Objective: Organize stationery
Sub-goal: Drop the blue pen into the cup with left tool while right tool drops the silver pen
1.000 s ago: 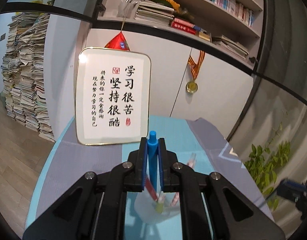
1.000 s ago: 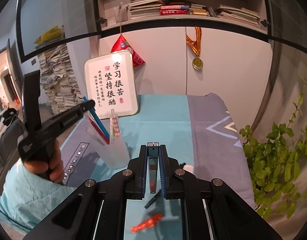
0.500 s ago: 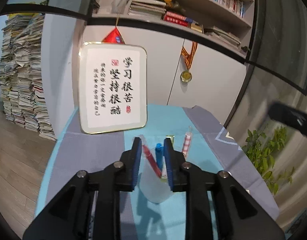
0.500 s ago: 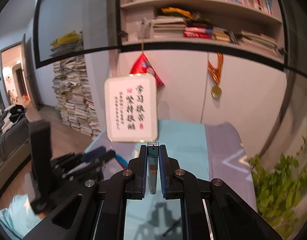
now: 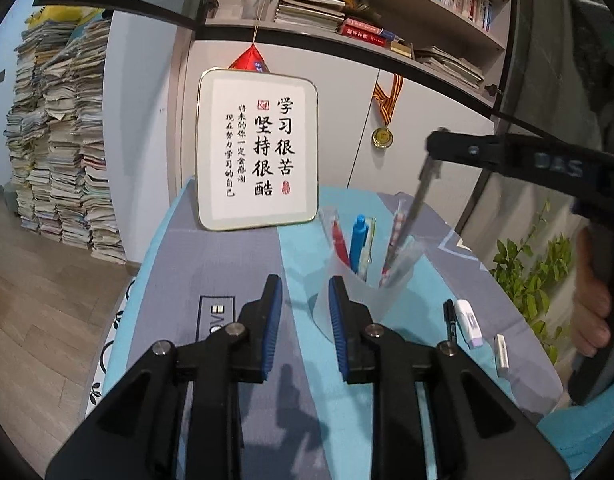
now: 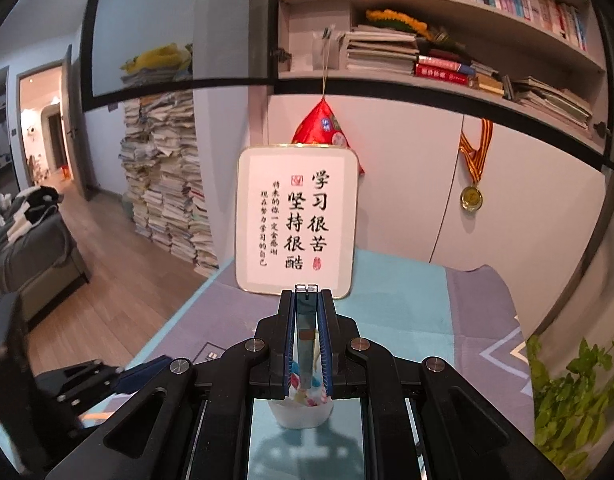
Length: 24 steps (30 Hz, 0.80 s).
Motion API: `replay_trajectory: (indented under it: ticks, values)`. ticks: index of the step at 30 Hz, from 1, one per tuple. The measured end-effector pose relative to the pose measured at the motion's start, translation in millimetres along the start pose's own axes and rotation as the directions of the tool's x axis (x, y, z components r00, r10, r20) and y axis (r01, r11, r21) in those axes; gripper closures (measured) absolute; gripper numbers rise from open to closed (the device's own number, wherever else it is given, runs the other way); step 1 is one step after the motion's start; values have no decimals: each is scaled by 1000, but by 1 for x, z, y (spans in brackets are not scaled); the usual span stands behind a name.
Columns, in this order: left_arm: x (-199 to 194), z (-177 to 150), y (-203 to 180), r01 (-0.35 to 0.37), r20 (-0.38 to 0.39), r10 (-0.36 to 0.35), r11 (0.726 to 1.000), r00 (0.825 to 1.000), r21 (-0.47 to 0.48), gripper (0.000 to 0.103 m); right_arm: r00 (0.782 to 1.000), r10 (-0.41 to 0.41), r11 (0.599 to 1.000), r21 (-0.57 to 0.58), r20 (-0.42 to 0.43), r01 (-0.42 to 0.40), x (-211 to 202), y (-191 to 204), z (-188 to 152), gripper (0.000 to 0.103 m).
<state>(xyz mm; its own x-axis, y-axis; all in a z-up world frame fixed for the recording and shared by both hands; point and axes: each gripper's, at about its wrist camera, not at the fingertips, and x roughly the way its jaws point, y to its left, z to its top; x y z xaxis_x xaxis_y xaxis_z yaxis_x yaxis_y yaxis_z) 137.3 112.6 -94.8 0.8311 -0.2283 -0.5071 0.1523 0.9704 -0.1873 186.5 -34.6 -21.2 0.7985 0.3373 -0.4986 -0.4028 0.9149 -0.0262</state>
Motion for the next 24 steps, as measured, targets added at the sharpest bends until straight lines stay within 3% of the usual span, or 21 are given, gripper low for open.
replay_trajectory:
  ticks: [24]
  values:
    - [13, -11, -3, 36, -68, -36, 999, 997, 1, 81, 988, -4, 1000, 19, -156, 7, 41, -7, -25, 91]
